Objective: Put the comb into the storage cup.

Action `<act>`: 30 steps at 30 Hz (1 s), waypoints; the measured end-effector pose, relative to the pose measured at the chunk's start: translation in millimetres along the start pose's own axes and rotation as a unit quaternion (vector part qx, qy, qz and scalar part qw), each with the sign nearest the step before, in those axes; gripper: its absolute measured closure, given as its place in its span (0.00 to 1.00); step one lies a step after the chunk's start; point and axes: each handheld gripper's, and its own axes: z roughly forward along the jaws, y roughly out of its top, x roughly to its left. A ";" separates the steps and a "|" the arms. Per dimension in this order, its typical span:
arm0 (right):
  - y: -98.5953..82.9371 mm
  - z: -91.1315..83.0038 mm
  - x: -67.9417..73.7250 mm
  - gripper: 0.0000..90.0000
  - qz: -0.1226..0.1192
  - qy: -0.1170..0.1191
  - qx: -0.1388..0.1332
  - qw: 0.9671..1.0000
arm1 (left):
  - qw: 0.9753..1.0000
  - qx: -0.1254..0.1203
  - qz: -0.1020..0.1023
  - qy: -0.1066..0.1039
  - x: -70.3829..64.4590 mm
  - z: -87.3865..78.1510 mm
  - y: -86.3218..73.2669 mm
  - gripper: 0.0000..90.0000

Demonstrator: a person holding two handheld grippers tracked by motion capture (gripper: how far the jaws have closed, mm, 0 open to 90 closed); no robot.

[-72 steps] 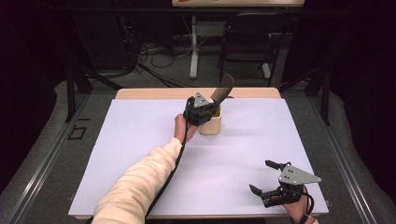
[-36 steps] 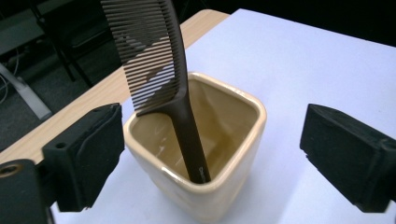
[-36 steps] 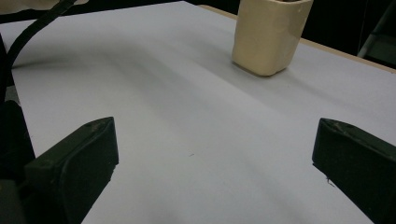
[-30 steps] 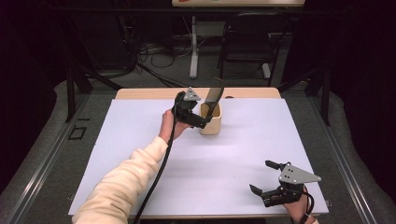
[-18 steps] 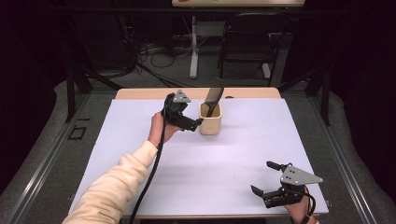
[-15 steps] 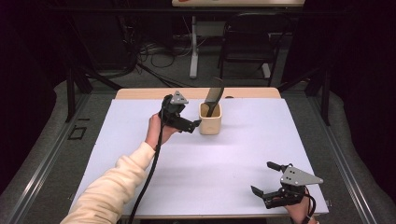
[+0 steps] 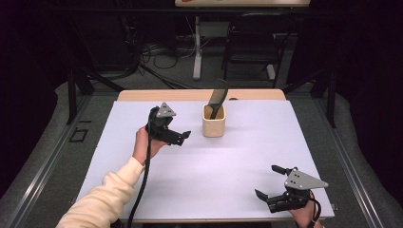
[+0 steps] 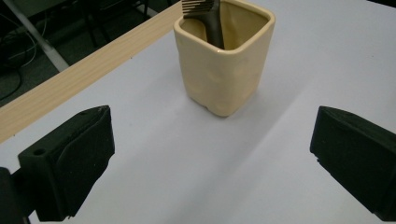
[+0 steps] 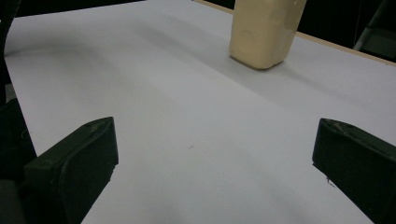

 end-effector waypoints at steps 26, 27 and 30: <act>0.4 1.8 0.2 0.00 -0.003 0.003 0.008 1.000 | 0.999 -0.011 -0.007 0.033 -6.3 -43.5 -48.7 0.00; 0.4 1.9 0.2 0.00 -0.003 0.003 0.008 1.000 | 0.999 -0.010 -0.006 0.034 -6.7 -44.9 -50.5 0.00; 0.4 2.1 0.3 0.00 -0.003 0.003 0.008 1.000 | 0.999 -0.013 -0.010 0.036 -8.2 -48.4 -55.8 0.00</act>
